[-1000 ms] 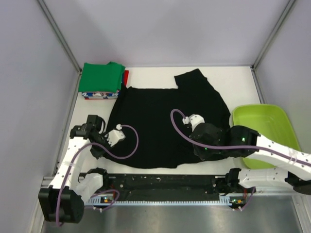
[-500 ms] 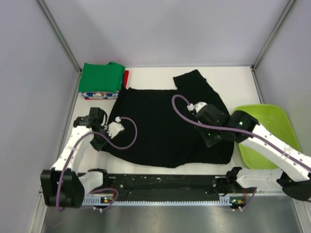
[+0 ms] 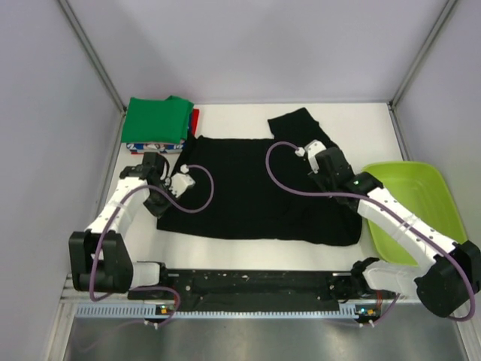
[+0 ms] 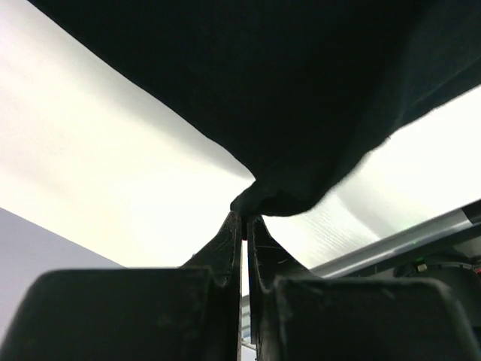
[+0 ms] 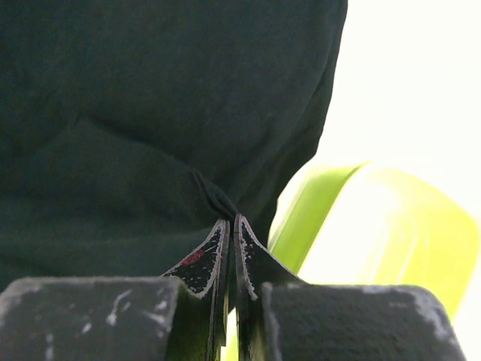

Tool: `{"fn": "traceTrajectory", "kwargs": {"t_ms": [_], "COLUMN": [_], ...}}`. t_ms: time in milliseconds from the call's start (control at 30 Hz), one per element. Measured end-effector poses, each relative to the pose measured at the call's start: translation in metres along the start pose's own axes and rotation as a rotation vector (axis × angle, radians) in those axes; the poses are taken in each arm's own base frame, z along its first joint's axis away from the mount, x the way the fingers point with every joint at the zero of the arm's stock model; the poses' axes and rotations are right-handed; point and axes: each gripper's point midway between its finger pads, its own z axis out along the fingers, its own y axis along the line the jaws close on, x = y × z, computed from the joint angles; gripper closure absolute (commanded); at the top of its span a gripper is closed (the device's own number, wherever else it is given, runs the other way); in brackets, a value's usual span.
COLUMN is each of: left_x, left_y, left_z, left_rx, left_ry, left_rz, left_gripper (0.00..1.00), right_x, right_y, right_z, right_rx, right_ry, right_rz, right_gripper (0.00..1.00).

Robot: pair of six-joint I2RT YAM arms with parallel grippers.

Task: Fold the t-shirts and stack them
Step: Fold the flattened tshirt in 1/3 of the way

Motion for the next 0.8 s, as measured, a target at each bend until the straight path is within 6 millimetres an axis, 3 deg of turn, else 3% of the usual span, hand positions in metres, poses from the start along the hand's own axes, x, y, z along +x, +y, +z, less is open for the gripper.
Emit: {"fn": "traceTrajectory", "kwargs": {"t_ms": [200, 333, 500, 800], "left_x": [-0.027, -0.039, -0.037, -0.035], "left_y": [0.026, 0.042, 0.05, 0.056], "left_z": [0.008, 0.013, 0.022, 0.031], "left_rx": [-0.022, -0.047, -0.072, -0.089], "left_ry": [-0.013, -0.011, 0.027, 0.06], "left_rz": [-0.037, -0.06, -0.083, -0.109], "left_gripper": [1.0, 1.0, 1.0, 1.0], "right_x": [-0.013, -0.033, -0.05, -0.049], "right_y": [-0.036, -0.058, -0.064, -0.06], "right_z": [0.024, 0.029, 0.041, 0.073], "right_rx": [0.072, 0.107, 0.104, 0.081], "right_ry": [-0.131, -0.23, -0.289, -0.254], "right_rz": [0.021, 0.031, -0.031, -0.13], "right_gripper": [1.0, 1.0, 1.0, 1.0]}}
